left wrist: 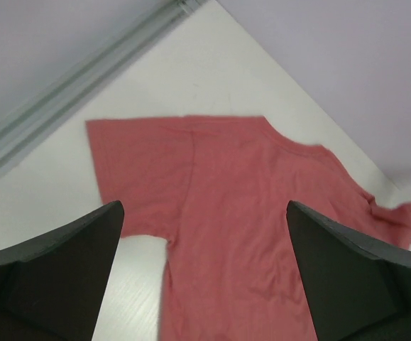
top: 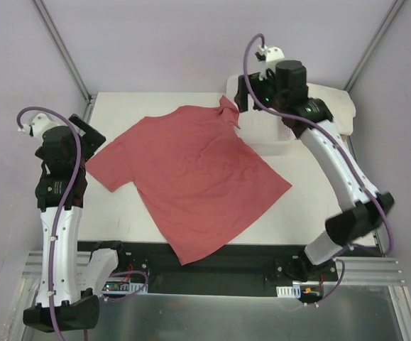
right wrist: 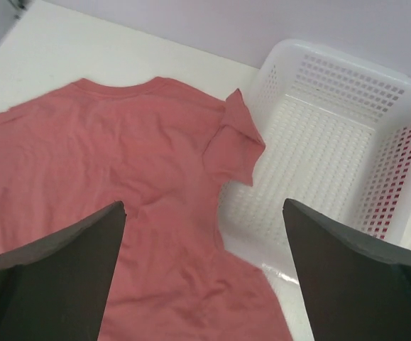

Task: Fold and stack the t-shirts
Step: Flatten out the tshirt

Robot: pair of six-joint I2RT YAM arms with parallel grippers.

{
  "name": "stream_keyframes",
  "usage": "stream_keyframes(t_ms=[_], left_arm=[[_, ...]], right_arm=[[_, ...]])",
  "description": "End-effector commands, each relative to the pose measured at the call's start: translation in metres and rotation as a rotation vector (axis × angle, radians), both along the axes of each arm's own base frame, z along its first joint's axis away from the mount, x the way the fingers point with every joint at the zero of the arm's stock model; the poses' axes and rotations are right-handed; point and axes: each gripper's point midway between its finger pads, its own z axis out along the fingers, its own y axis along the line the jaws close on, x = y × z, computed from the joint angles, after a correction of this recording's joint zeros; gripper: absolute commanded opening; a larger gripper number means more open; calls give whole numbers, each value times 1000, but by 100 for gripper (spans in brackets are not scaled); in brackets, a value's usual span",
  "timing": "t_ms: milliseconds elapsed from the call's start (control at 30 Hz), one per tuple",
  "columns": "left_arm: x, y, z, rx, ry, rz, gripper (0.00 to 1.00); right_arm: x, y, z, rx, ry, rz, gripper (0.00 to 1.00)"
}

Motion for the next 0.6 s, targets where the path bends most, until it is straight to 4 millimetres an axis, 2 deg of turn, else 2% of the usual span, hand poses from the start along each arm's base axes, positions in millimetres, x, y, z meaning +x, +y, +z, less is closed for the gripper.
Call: stream_keyframes(t_ms=[0,33,67,133,167,233,267,333,367,400,433,467,533,567], left_arm=[[33,-51,-45,-164,56,-262,99],[39,-57,-53,-182,72,-292,99],[51,-57,-68,-197,108,-297,99],[63,-67,-89,-251,162,-340,99],[76,-69,-110,-275,221,-349,99],[89,-78,-125,-317,267,-397,99],[98,-81,-150,-349,336,-409,99],[109,-87,-164,-385,376,-437,99],[114,-88,-185,-403,429,-432,99],[117,-89,-193,-413,448,-427,99],[119,-90,-202,-421,470,-426,99],[119,-93,-220,-434,515,-426,99],[119,-97,-236,-448,551,-428,99],[118,-98,-248,-455,583,-427,99]], right_arm=[[-76,-21,1,138,78,-29,97],[-91,-17,-16,155,127,-4,97],[-115,-14,-41,166,179,22,97],[-144,-1,-74,195,269,63,97],[-168,10,-104,167,328,104,97],[-185,16,-132,136,386,76,97],[-198,26,-149,106,422,97,97],[-213,32,-180,68,493,68,97],[-215,35,-198,40,538,58,97],[-219,36,-210,20,573,51,97],[-223,39,-220,3,601,53,97],[-227,41,-237,-31,647,44,97],[-233,41,-256,-77,696,34,97],[-236,38,-273,-110,736,16,97]])
